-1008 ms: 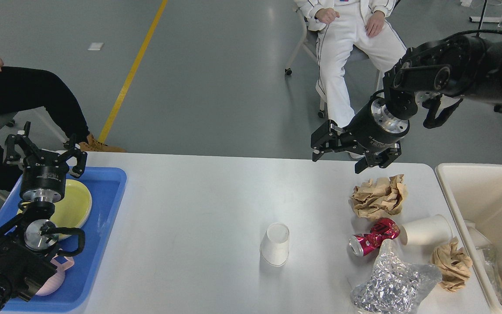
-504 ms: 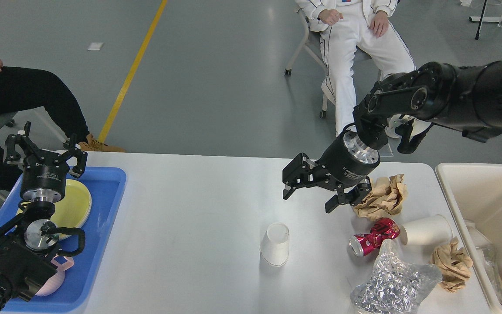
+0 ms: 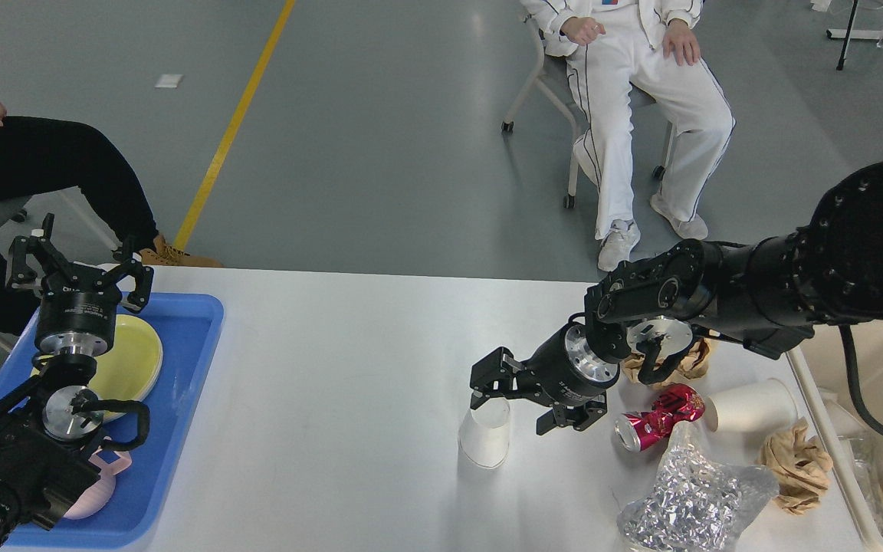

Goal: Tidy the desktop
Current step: 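Swing the right gripper back over the table toward the paper cup, then grasp the white paper cup with the right gripper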

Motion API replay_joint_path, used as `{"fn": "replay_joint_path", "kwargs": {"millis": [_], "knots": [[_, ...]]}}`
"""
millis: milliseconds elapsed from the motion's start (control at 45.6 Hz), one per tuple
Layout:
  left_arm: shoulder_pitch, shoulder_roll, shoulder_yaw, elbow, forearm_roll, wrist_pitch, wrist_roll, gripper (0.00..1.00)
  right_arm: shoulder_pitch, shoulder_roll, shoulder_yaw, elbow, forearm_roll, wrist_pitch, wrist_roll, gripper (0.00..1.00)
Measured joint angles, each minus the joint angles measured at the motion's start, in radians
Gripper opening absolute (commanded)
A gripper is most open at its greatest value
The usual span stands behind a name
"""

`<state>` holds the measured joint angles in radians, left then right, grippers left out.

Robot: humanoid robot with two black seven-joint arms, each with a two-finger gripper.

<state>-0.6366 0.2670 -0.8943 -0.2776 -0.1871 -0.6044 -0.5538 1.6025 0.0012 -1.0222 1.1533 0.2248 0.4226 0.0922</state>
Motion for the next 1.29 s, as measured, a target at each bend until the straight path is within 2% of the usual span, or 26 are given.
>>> {"fn": "replay_joint_path", "kwargs": {"millis": [197, 636, 986, 1293], "knots": [[0.000, 0.000, 0.000, 0.000, 0.000, 0.000, 0.000, 0.96, -0.025, 0.028, 0.003, -0.010, 0.000, -0.068, -0.002, 1.00], [0.000, 0.000, 0.000, 0.000, 0.000, 0.000, 0.000, 0.96, -0.064, 0.059, 0.055, -0.089, 0.001, -0.073, -0.003, 1.00], [0.000, 0.000, 0.000, 0.000, 0.000, 0.000, 0.000, 0.96, -0.115, 0.109, 0.059, -0.158, 0.001, -0.071, -0.061, 1.00], [0.000, 0.000, 0.000, 0.000, 0.000, 0.000, 0.000, 0.96, -0.128, 0.128, 0.061, -0.179, 0.001, -0.071, -0.086, 1.00]]}}
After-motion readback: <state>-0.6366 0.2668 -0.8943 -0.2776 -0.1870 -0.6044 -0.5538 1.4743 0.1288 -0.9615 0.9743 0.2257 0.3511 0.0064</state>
